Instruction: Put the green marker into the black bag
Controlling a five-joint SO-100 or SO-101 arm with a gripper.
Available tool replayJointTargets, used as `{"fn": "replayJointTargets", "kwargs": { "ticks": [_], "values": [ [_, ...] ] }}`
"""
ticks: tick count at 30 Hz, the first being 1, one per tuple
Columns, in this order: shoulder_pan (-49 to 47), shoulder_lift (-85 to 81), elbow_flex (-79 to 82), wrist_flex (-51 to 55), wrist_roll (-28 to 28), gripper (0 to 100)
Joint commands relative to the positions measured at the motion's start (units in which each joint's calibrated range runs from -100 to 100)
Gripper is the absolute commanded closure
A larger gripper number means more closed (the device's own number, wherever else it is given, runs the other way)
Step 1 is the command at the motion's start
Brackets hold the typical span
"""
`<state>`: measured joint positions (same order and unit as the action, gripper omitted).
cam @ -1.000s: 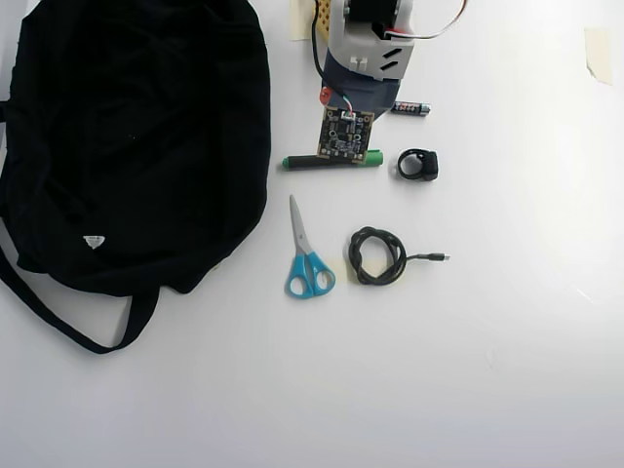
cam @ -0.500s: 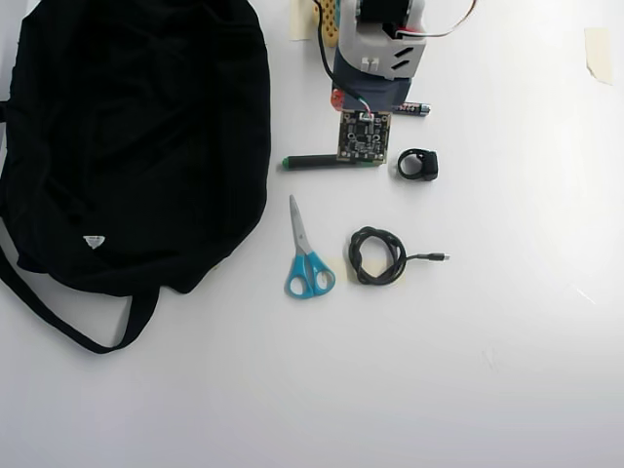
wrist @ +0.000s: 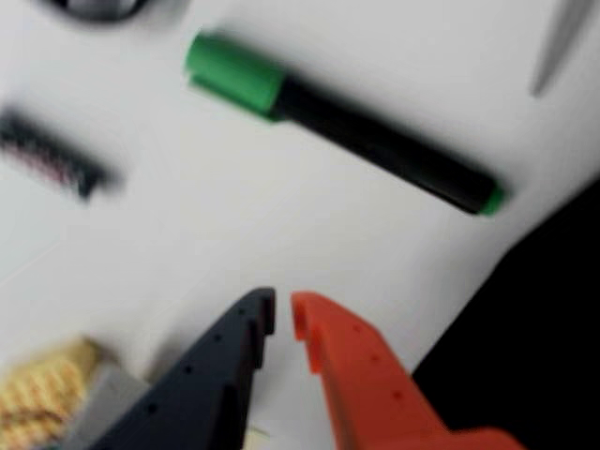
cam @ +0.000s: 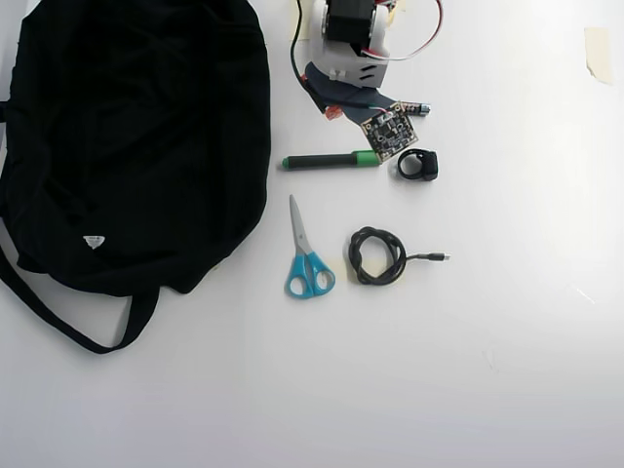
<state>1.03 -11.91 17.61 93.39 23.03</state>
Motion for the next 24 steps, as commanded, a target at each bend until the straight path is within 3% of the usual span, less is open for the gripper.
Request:
{"fn": "replayJointTargets", "kwargs": {
  "ticks": [1, 17, 24],
  "values": [
    [2.6, -1.9, 0.3, -0.2, 7.1, 97],
    [3.5, -1.0, 4.0, -10.1, 19.9, 96],
    [3.0, -1.0, 7.4, -14.5, 20.7, 78]
  ]
}}
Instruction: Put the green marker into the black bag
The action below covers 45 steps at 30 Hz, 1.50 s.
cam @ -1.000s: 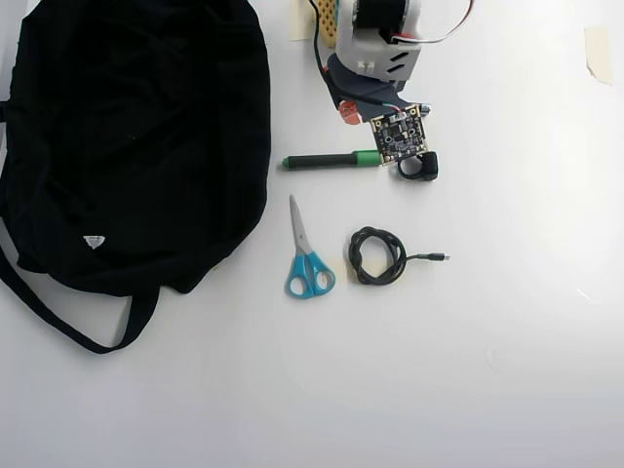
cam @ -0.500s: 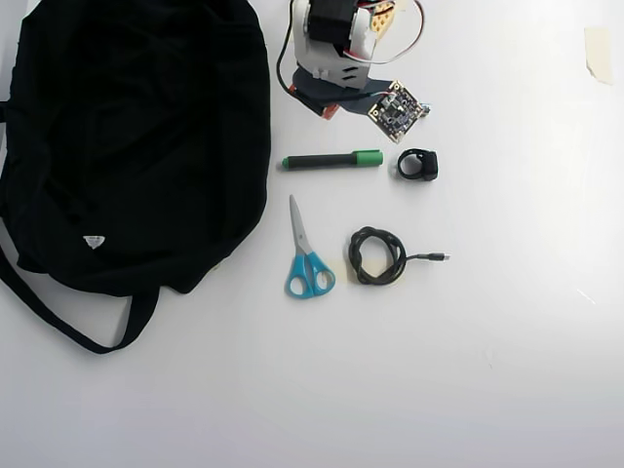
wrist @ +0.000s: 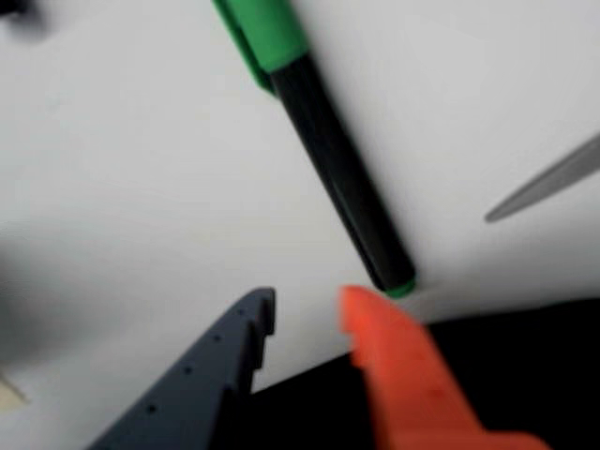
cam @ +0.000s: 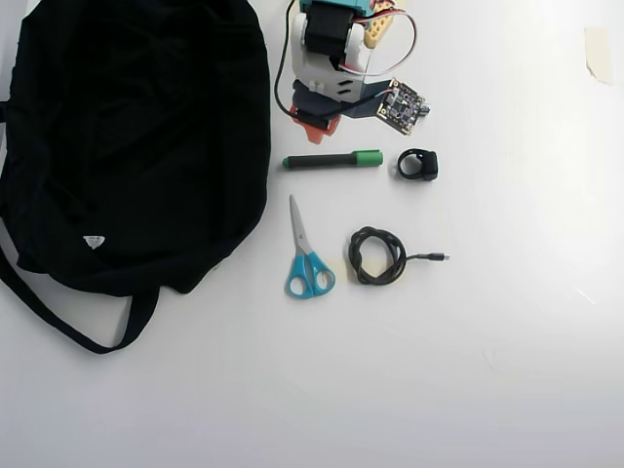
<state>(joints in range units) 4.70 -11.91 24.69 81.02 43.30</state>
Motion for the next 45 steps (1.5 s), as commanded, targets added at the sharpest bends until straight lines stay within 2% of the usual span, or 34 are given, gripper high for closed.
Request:
{"fn": "replayJointTargets", "kwargs": {
  "ticks": [1, 4, 7, 19, 37, 45],
  "values": [
    [-0.8, -1.0, 0.7, -2.9, 0.4, 75],
    [-0.9, -1.0, 2.4, -5.7, 0.4, 68],
    [-1.9, -0.9, 3.7, -8.3, 0.5, 66],
    [-5.1, -0.9, 8.6, -9.1, 0.6, 66],
    [-4.8, 3.1, 8.9, -9.4, 8.5, 66],
    [-4.9, 7.2, 8.9, -15.4, 10.3, 66]
  ]
}}
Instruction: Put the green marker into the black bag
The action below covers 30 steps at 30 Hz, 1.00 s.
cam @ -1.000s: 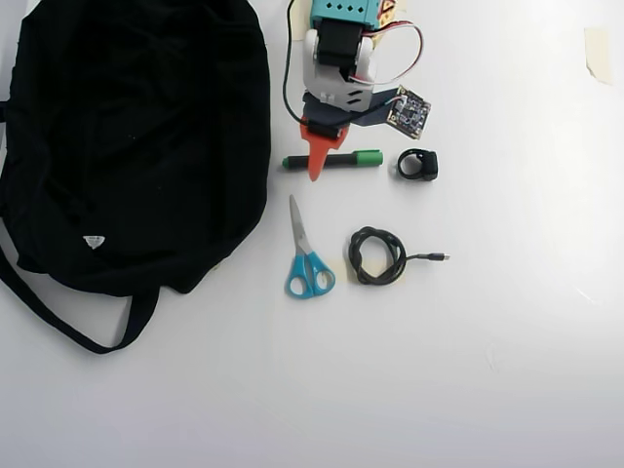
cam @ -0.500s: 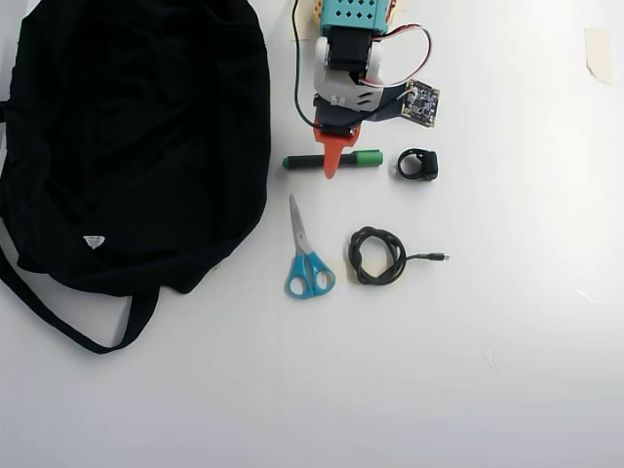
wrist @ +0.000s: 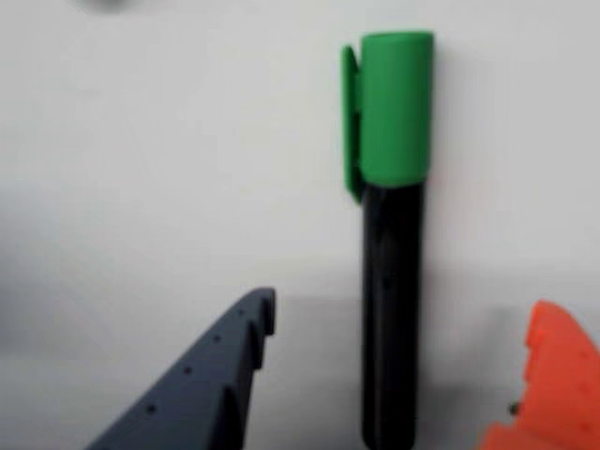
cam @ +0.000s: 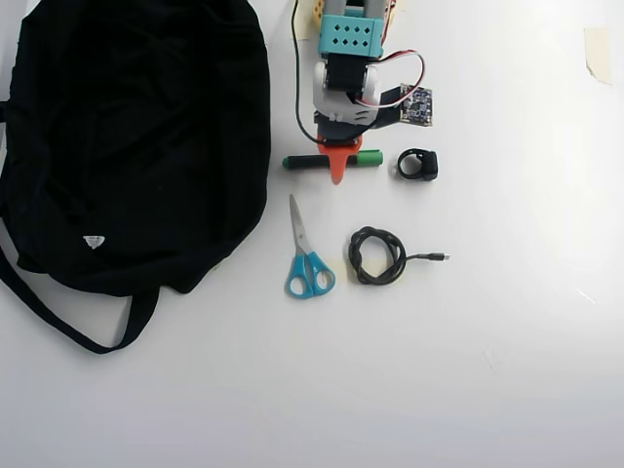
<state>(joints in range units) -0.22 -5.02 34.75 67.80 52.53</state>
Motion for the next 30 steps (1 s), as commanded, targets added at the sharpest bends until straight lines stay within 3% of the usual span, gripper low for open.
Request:
{"fn": "replayJointTargets", "kwargs": {
  "ticks": [1, 30],
  "values": [
    [0.1, 0.7, -1.1, -2.4, 1.1, 66],
    [2.6, 8.8, -2.8, -6.1, 2.5, 66]
  ]
}}
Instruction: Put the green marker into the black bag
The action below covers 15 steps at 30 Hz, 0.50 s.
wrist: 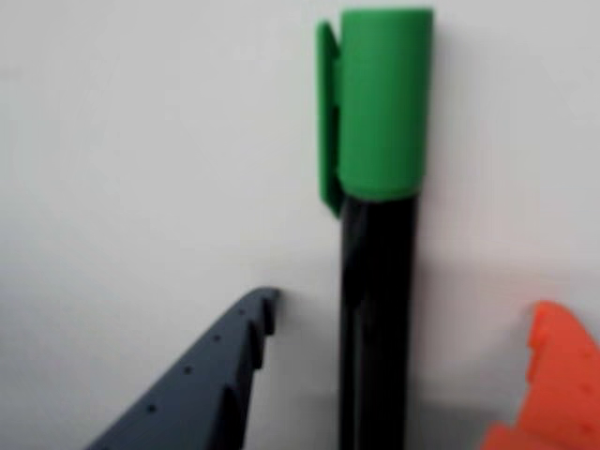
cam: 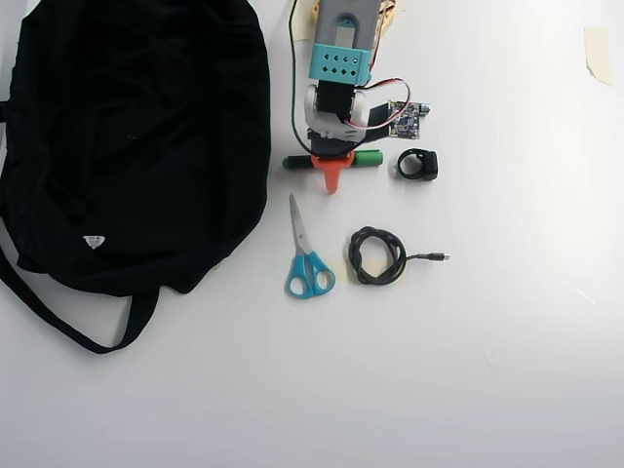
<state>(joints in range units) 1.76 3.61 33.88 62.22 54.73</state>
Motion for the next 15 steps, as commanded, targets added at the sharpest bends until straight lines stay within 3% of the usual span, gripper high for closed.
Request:
{"fn": "replayJointTargets", "kwargs": {
  "ticks": [1, 6, 15],
  "values": [
    [0.6, 0.1, -1.9, -0.5, 0.3, 66],
    [0.7, 0.1, -1.2, -0.2, 0.1, 67],
    [0.7, 0.1, -1.1, 0.1, 0.0, 78]
  ]
}}
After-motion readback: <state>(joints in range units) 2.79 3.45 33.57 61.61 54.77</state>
